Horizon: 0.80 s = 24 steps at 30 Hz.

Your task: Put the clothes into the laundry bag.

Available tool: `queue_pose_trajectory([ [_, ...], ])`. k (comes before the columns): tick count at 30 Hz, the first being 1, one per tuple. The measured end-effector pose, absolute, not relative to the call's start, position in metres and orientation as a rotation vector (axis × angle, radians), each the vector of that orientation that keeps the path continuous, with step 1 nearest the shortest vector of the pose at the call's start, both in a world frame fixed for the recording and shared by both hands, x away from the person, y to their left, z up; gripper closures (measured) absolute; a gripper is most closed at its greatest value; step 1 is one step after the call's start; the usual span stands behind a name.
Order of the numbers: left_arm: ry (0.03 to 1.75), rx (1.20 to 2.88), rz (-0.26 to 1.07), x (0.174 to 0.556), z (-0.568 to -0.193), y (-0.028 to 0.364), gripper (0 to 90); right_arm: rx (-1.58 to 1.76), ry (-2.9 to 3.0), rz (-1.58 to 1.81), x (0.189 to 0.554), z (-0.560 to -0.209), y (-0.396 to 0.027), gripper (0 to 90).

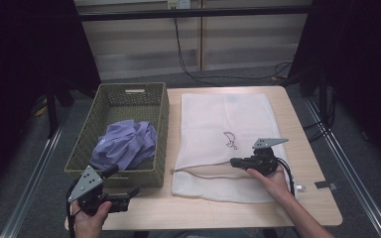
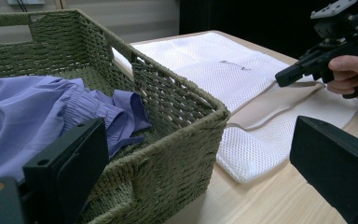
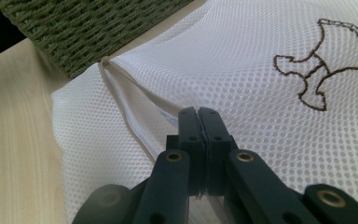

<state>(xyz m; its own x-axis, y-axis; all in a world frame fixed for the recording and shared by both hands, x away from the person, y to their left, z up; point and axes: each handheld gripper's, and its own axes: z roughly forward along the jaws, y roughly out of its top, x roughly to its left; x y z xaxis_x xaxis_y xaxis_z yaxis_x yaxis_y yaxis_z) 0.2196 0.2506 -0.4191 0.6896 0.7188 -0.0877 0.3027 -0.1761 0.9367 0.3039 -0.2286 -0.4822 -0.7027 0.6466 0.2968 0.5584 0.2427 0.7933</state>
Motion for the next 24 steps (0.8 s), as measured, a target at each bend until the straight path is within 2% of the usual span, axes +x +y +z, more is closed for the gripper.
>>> queue_pose_trajectory([
  [24,0.821,1.763,0.459,0.221,-0.419,0.253,4.6,1.169,2.268,1.624,0.304,-0.455,-0.241,89.0],
])
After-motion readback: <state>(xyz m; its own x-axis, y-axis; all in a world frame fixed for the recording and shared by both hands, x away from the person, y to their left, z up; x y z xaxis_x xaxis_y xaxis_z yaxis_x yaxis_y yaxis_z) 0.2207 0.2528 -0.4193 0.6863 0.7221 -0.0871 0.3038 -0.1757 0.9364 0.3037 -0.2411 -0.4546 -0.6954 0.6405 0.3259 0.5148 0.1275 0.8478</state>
